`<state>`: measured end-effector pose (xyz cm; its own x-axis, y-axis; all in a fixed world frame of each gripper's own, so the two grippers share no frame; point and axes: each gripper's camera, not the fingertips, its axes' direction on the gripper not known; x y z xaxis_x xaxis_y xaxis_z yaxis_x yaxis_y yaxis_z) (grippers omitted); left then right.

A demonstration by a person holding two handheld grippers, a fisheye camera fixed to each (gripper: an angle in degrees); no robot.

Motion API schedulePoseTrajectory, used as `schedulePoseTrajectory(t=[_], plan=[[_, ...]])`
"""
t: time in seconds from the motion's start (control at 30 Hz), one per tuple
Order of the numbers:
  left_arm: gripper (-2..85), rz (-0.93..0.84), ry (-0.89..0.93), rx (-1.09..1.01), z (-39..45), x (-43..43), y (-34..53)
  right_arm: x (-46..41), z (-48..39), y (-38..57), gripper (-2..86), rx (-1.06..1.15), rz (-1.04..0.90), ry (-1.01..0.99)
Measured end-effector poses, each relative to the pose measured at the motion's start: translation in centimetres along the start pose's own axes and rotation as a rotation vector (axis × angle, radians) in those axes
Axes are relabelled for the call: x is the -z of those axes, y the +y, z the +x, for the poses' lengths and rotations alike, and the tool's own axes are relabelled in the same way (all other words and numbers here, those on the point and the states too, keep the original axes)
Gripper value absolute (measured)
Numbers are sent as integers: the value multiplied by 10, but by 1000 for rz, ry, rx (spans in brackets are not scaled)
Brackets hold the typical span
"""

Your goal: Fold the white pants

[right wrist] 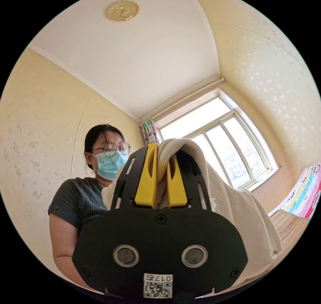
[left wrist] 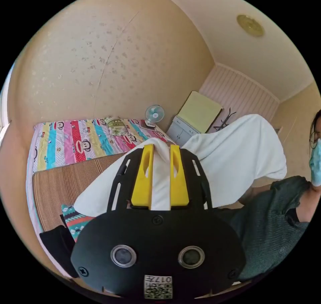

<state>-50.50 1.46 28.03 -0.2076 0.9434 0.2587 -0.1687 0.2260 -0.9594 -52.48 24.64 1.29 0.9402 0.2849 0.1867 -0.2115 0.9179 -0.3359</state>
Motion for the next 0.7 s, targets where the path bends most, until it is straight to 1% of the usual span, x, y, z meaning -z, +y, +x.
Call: schedulePoseTrajectory(t=[0.03,0.07,0.1,0.13,0.17,0.2,0.23,0.27,0.3,0.33,0.4,0.43,0.5,0.53,0.57,0.67,0.7], plan=[[82,-29,34,-19,0,-11,9,3,-4,-2,2,18,24,-9],[82,-46,117,-27,-3,-28,27,4,-6,-2,3,23,30,-9],[83,-27,209,-21,-9,-36,44,7,-9,-4,4,28,44,-4],[83,-20,252,-34,-11,-38,51,12,-11,-4,4,30,66,-3],[82,-3,284,-98,-14,-34,64,15,-12,-4,5,33,78,-6],[80,50,218,-159,-14,-19,77,23,-15,-3,6,48,113,-12],[79,86,158,-170,-13,-8,84,32,-19,-1,8,57,155,-9],[85,166,47,-188,-10,13,94,36,-19,2,9,58,177,-10],[92,234,-11,-221,-1,31,99,42,-16,10,10,52,220,-30],[95,255,-11,-249,6,38,100,42,-7,22,12,20,251,-60],[107,293,73,-417,50,52,94,37,12,41,14,-80,248,-62],[115,304,88,-463,64,53,94,32,20,53,15,-123,232,-32],[145,333,128,-656,122,50,99,24,27,71,16,-157,208,4],[152,334,128,-693,136,48,101,21,30,81,16,-178,202,22],[157,337,100,-745,161,43,106,20,32,87,17,-194,202,27],[146,348,-146,-715,198,22,111,16,41,106,17,-294,183,54],[135,345,-158,-699,200,16,109,16,41,110,16,-322,186,75]])
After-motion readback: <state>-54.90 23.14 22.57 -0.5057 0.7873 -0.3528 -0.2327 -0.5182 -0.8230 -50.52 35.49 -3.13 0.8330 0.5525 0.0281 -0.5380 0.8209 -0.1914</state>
